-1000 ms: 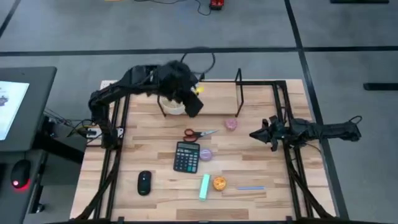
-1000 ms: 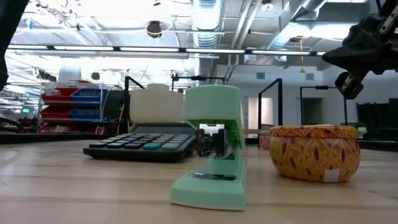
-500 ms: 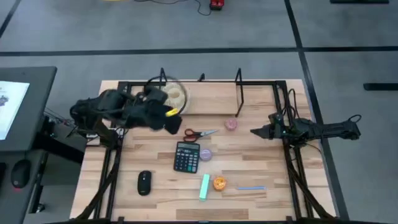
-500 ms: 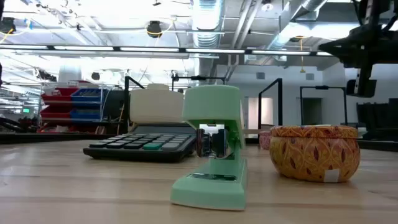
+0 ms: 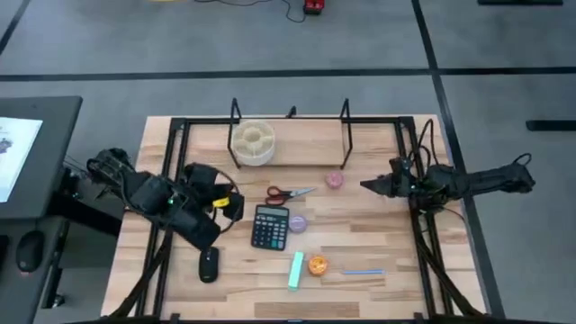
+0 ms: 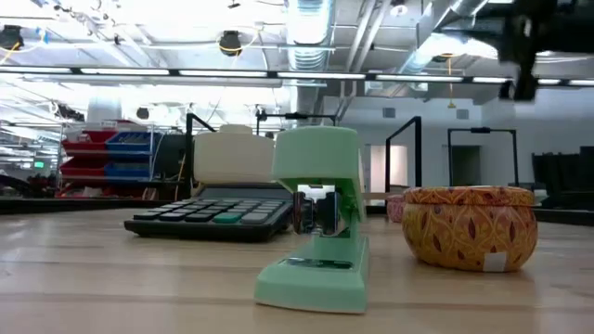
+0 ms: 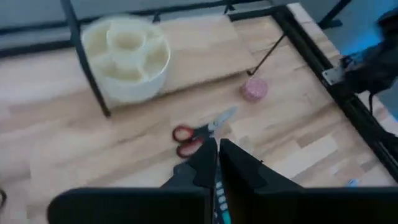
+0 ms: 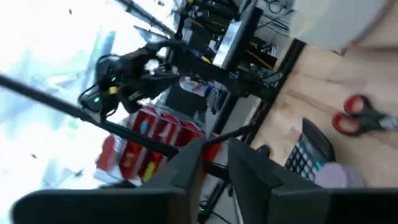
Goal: Stock shelves
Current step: Put the black calculator on the shelf
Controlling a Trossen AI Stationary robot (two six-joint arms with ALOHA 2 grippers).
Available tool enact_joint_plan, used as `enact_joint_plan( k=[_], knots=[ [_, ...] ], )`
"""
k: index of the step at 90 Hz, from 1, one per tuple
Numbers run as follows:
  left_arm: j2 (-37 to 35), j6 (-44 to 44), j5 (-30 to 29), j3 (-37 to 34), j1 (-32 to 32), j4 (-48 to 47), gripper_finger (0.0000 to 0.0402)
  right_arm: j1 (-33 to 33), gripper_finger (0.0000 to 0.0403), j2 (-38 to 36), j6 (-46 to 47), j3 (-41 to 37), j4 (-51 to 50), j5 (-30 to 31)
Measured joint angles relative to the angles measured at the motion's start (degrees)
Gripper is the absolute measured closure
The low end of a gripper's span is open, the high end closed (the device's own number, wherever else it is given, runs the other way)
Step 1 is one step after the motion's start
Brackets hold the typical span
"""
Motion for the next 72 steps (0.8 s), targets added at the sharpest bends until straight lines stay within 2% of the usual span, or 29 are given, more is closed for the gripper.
enact_joint_plan(
  k=[11,28,43,57,72],
  knots=[
    [-5.6,2.8,1.9,-11.6,-0.9,15.1,0.0402,0.3,0.0294,10.8,-5.6,8.3,-0.3,-1.3],
    [-14.0,15.9,6.8,-29.8,-0.5,42.0,0.0402,0.1,0.0283,26.8,-18.4,21.6,-1.4,-5.9],
    [-20.5,27.9,9.5,-42.8,-0.3,60.0,0.0402,-2.6,0.0282,40.4,-20.6,37.5,-17.0,-10.0],
    [-26.1,39.0,10.6,-50.6,-0.7,66.5,0.0402,-5.9,0.0282,52.8,-22.0,50.9,-31.5,-14.5],
    [-31.1,46.1,10.6,-54.7,-1.3,67.3,0.0402,-7.4,0.0278,64.6,-26.8,60.1,-37.7,-15.7]
  ],
)
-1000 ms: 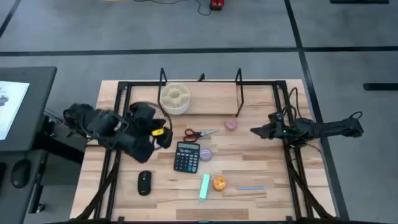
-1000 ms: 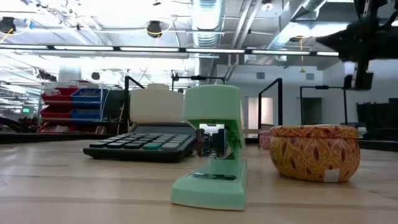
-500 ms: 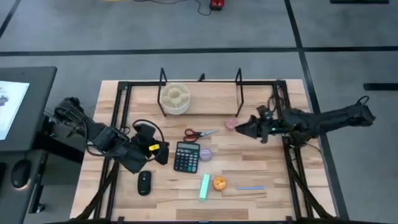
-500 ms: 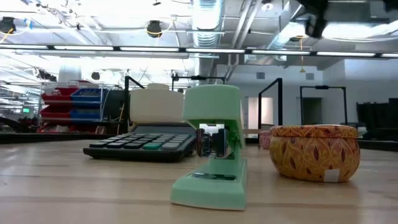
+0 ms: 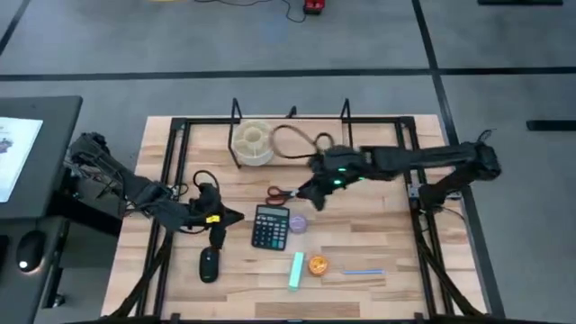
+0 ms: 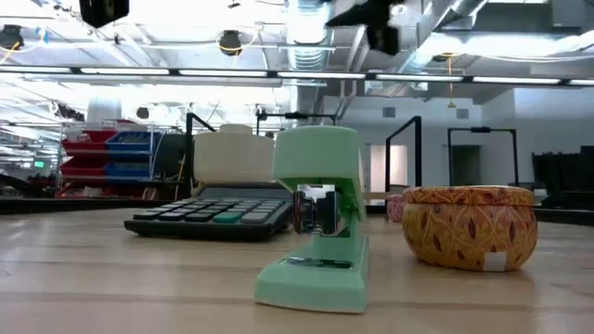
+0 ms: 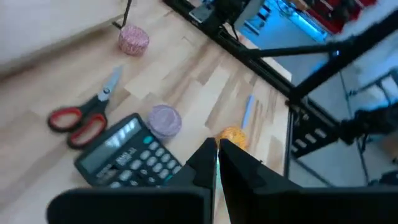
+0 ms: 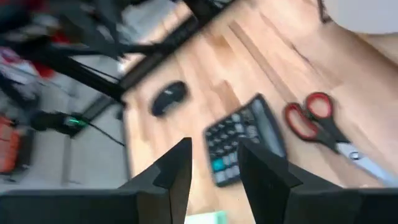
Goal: Stock shelves
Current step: Put the black calculator on the shelf
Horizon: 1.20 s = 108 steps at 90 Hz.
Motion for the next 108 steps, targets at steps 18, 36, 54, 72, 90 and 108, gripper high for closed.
enact_joint_plan(
  k=[18,36,54,72,90,108],
  knots=[
    [-4.0,5.0,1.2,-0.4,-0.6,-0.6,0.0402,-2.5,0.0211,12.9,-1.8,8.0,-4.5,-5.9],
    [-5.2,6.7,6.1,-0.4,-0.6,-1.2,0.0402,-5.6,0.0146,23.4,-0.8,12.9,-5.6,-10.4],
    [-4.9,5.1,9.4,-0.4,-0.6,-3.2,0.0402,-6.9,0.0143,30.5,-1.3,16.0,-10.2,-12.3],
    [-4.8,4.0,9.2,-0.4,-0.6,-3.6,0.0402,-7.5,0.0143,34.3,-1.4,16.2,-11.4,-17.4],
    [-4.8,4.5,9.2,-0.4,-0.5,-4.1,0.0402,-7.3,0.0143,36.8,-1.3,16.2,-11.0,-23.0],
    [-4.8,4.4,9.0,-0.3,-0.5,-4.5,0.0402,-6.9,0.0193,37.8,-1.2,16.1,-9.9,-25.2]
  ],
)
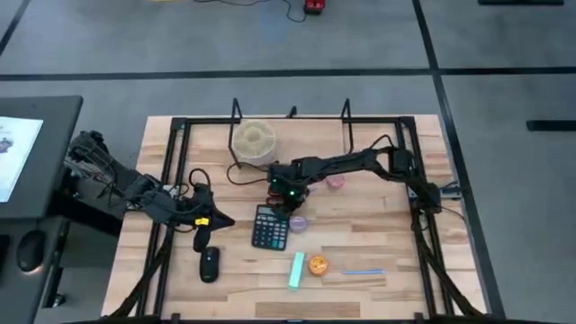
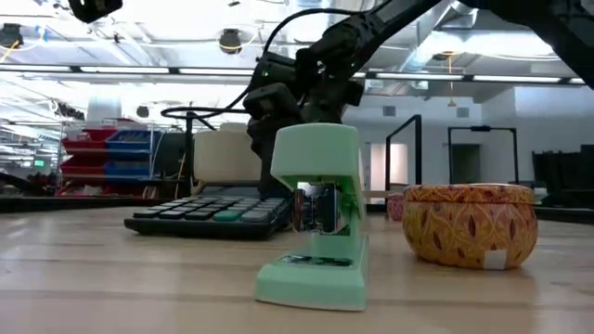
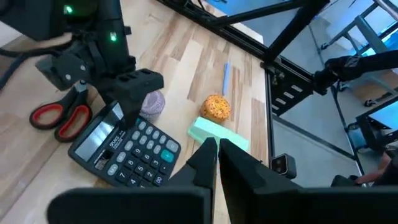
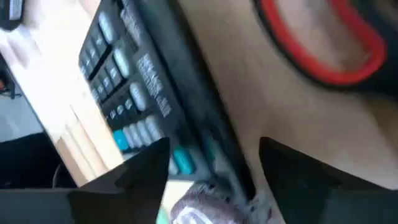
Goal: Stock shelves
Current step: Put the black calculator on the shelf
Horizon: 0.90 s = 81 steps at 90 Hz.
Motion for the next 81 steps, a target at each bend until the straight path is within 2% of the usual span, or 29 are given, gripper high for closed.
enact_joint_plan(
  k=[19,23,38,52,69,81],
  knots=[
    [0.0,-0.4,0.0,0.0,0.0,-1.0,0.0402,-0.3,0.0361,-0.2,-0.2,0.1,1.3,-2.1],
    [0.0,-0.4,0.0,0.0,0.0,-1.1,0.0402,-0.5,0.0378,-0.9,-0.3,0.2,1.4,-2.5],
    [0.0,-0.5,0.0,0.0,0.0,-1.1,0.0402,-1.1,0.0379,-3.8,0.8,0.0,-0.2,-1.8],
    [0.0,-0.5,0.0,0.0,0.0,-1.8,0.0402,-3.2,0.0379,-9.7,-0.8,0.0,-7.0,-0.7],
    [0.0,-0.7,-0.1,0.0,0.0,-1.8,0.0402,-8.3,0.0379,-17.5,-5.6,0.0,-19.1,-0.6],
    [0.0,-0.9,-0.1,0.0,0.0,-1.7,0.0402,-13.5,0.0379,-23.0,-8.7,0.0,-23.9,1.7]
  ],
)
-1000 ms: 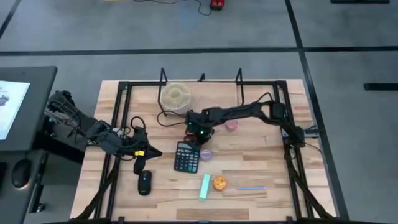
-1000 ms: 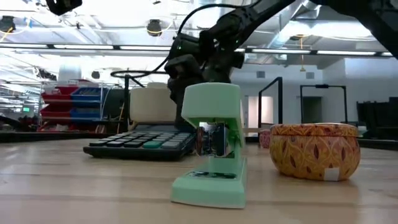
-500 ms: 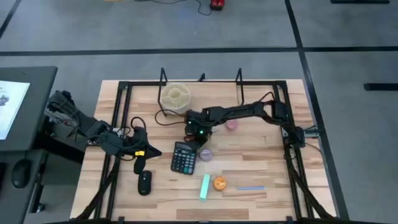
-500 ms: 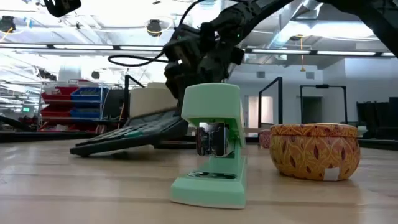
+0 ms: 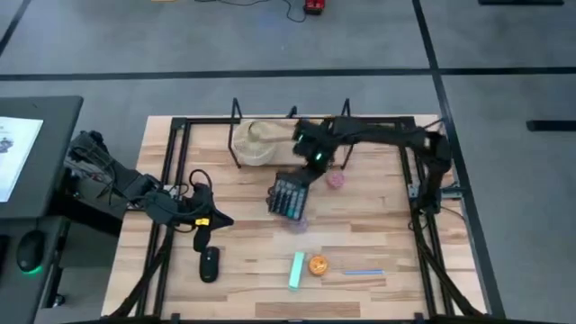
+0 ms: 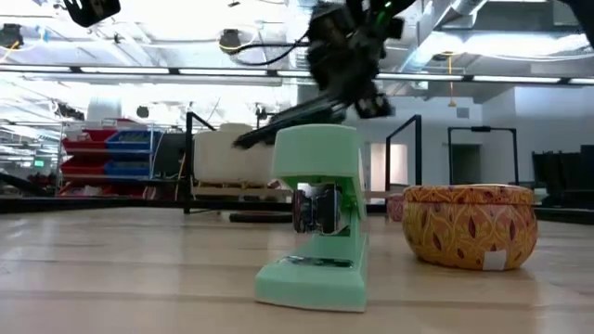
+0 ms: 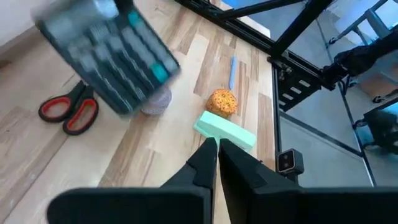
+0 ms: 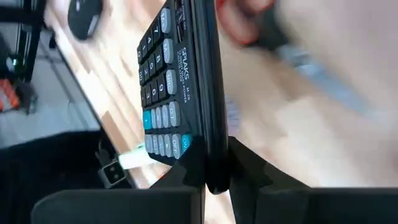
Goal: Stock shelves
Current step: Put the black calculator on the shelf
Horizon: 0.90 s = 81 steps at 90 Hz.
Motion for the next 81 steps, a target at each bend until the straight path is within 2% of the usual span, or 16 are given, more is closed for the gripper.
enact_joint_plan(
  k=[18,40,59,81],
  knots=[
    [0.0,-0.9,-0.4,0.0,0.0,0.0,0.0402,-8.2,0.0379,-3.1,-5.7,1.7,-3.3,2.3],
    [0.0,-3.1,-0.8,0.0,0.8,0.0,0.0402,-15.0,0.0379,1.2,-19.4,7.5,-7.0,4.9],
    [0.0,-4.3,-0.8,0.0,1.6,0.0,0.0402,-18.1,0.0379,6.7,-30.1,8.8,-7.5,5.0],
    [0.0,-5.9,-0.7,0.0,1.8,0.0,0.0402,-19.9,0.0379,10.3,-41.4,11.3,-8.4,8.4]
  ],
)
